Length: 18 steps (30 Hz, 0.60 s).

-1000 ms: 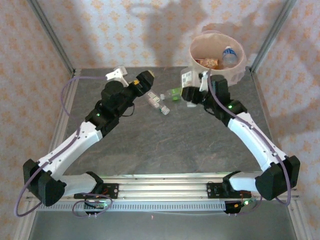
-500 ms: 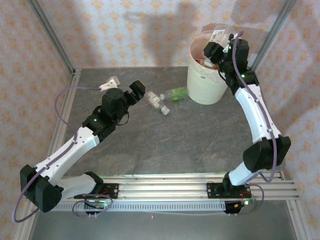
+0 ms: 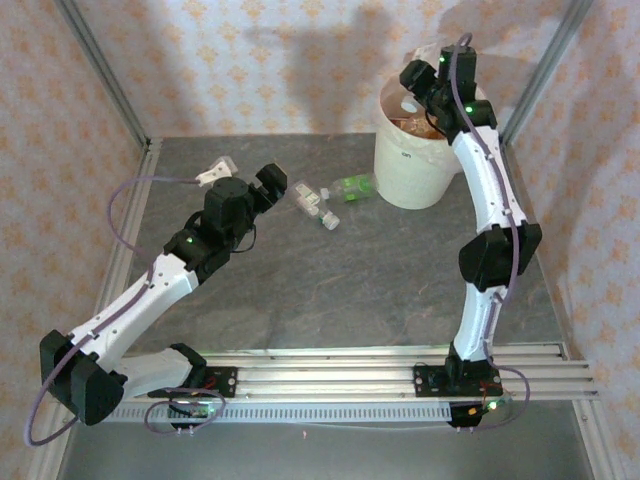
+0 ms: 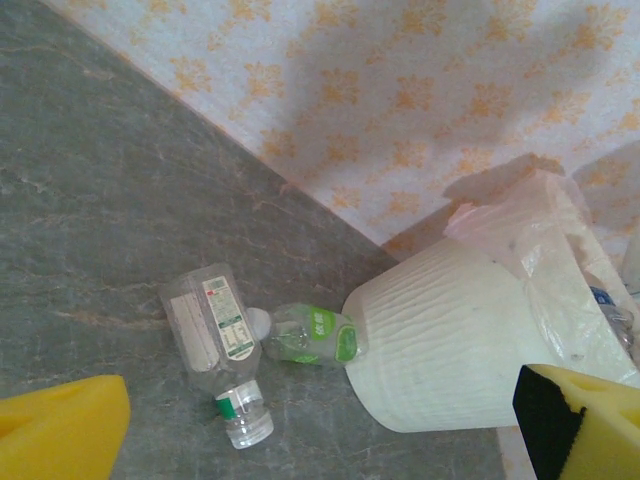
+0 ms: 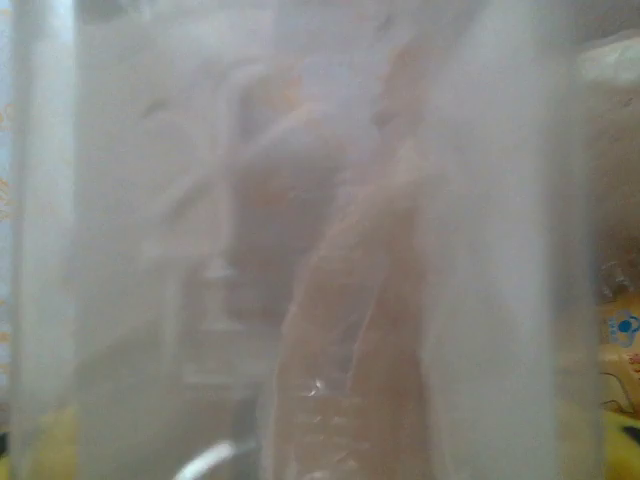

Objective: Put the plastic bottles in the bin

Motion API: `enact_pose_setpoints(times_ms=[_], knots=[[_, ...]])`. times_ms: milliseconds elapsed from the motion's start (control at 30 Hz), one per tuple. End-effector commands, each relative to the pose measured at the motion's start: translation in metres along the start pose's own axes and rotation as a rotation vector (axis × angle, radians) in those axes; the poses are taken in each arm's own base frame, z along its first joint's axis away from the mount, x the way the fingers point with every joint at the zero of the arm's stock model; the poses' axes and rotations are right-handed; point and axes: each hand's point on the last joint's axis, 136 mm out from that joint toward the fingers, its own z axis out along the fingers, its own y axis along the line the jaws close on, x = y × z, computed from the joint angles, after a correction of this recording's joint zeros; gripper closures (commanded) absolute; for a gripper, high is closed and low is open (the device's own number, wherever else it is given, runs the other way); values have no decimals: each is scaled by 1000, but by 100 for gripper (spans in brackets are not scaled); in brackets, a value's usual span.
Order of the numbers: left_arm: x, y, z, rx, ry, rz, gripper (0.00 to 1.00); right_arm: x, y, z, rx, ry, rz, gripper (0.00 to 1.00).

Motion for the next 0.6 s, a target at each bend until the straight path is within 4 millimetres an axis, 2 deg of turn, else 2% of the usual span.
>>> enact_pose_setpoints(times_ms=[0, 67, 100, 133, 433, 567], knots=[[-8, 14, -7, -48, -37, -8, 0, 1, 1, -6, 15, 50, -32, 23], [-8, 16, -6, -55, -35, -7, 0, -1, 5, -7, 5, 46, -36, 16], [-8, 17, -6, -56, -35, -9, 0, -4, 7, -9, 3, 40, -37, 7], [-7, 18, -6, -58, -34, -9, 0, -7, 8, -12, 4, 32, -38, 2], [-3, 22, -4, -71, -22, -10, 0, -15, 12, -29, 6, 9, -68, 1], [3, 25, 2, -99, 6, 3, 0, -18, 23, -43, -36, 8, -110, 1]])
